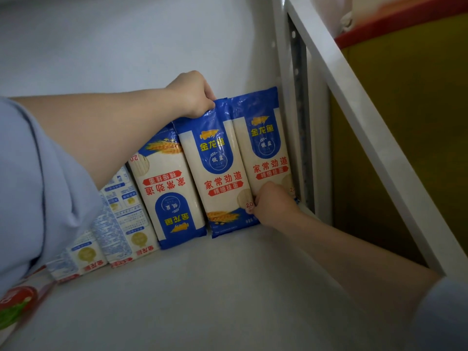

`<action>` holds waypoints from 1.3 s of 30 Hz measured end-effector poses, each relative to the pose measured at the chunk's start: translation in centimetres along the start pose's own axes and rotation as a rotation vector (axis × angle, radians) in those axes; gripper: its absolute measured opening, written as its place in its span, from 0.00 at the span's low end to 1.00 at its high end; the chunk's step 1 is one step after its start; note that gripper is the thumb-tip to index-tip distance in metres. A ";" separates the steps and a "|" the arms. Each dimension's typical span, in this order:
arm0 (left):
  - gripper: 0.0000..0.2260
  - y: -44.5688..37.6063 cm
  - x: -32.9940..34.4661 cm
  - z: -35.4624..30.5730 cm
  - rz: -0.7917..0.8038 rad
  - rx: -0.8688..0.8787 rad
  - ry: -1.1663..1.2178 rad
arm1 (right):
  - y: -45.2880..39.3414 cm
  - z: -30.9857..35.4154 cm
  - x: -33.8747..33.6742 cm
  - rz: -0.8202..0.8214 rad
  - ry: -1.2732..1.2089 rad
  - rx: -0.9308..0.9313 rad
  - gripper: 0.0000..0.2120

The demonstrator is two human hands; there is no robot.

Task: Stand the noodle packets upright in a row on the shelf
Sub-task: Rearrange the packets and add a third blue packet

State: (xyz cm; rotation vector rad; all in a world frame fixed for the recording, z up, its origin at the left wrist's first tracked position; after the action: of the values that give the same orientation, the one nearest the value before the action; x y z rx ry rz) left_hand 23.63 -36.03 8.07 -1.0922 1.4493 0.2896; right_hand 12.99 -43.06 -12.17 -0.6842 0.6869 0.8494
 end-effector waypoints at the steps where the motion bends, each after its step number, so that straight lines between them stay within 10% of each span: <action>1: 0.12 -0.1 0.1 0.0 -0.005 -0.002 -0.006 | -0.1 -0.1 0.0 -0.003 0.000 0.006 0.10; 39: 0.06 0.3 -2.1 1.6 -0.017 0.127 -0.306 | 1.0 0.8 -0.5 0.007 0.091 -0.014 0.09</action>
State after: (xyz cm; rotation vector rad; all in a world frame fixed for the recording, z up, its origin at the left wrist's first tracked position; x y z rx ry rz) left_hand 24.05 -33.77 9.45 -0.9130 1.1688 0.3326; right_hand 12.10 -42.14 -11.58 -0.7369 0.7662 0.8342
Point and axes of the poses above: each hand's wrist, its own y-axis away from the middle knuckle, its own x-axis out of the palm, z = x × y, the point moved 1 cm from there along -y, towards the middle knuckle, and after that the axes turned 12 degrees about -x, right-handed, at the moved point
